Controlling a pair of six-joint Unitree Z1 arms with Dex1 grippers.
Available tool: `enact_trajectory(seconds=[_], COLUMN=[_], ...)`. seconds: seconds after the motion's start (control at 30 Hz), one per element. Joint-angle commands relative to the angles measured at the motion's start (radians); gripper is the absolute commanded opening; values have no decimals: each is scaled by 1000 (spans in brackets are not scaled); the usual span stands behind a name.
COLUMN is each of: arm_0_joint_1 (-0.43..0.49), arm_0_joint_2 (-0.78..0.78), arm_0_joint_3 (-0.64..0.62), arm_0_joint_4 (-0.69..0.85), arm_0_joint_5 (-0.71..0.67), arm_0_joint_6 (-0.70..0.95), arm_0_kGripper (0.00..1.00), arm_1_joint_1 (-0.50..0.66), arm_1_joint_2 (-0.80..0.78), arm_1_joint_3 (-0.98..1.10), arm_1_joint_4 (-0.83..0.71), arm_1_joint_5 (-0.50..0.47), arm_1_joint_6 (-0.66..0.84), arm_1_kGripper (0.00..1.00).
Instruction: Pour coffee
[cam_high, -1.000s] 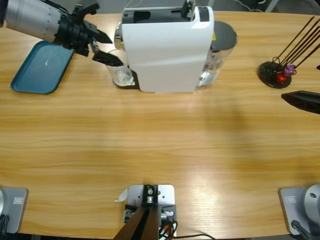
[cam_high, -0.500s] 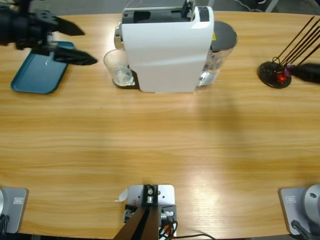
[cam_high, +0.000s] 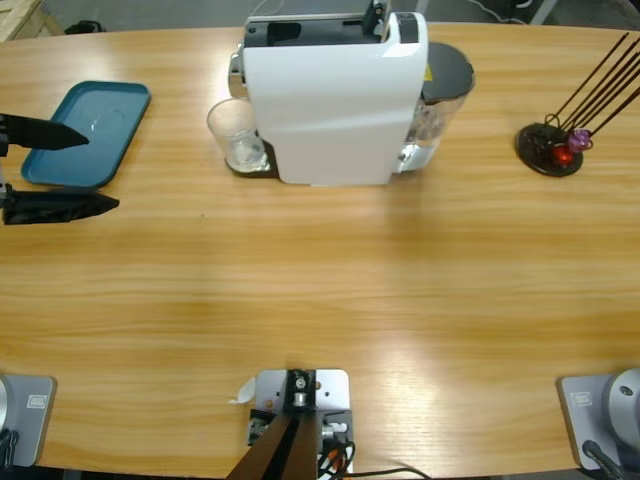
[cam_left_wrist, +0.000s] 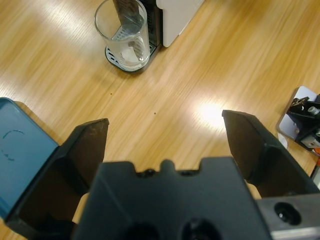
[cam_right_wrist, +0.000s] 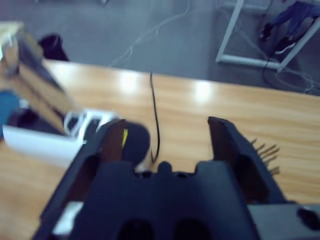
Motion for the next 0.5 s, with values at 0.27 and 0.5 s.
enact_trajectory(seconds=[0.27, 0.5], arm_0_joint_1=[-29, -29], arm_0_joint_2=[-45, -49], arm_0_joint_3=[111, 119], arm_0_joint_4=[33, 33], arm_0_joint_5=[91, 93], arm_0_joint_6=[-42, -42], arm_0_kGripper=[996, 996], arm_1_joint_1=[119, 170], arm_1_joint_2=[303, 397], arm_1_joint_3=[-165, -242], arm_1_joint_4=[-130, -144], arm_1_joint_5=[118, 146], arm_1_joint_6=[155, 160], arm_1_kGripper=[0, 0])
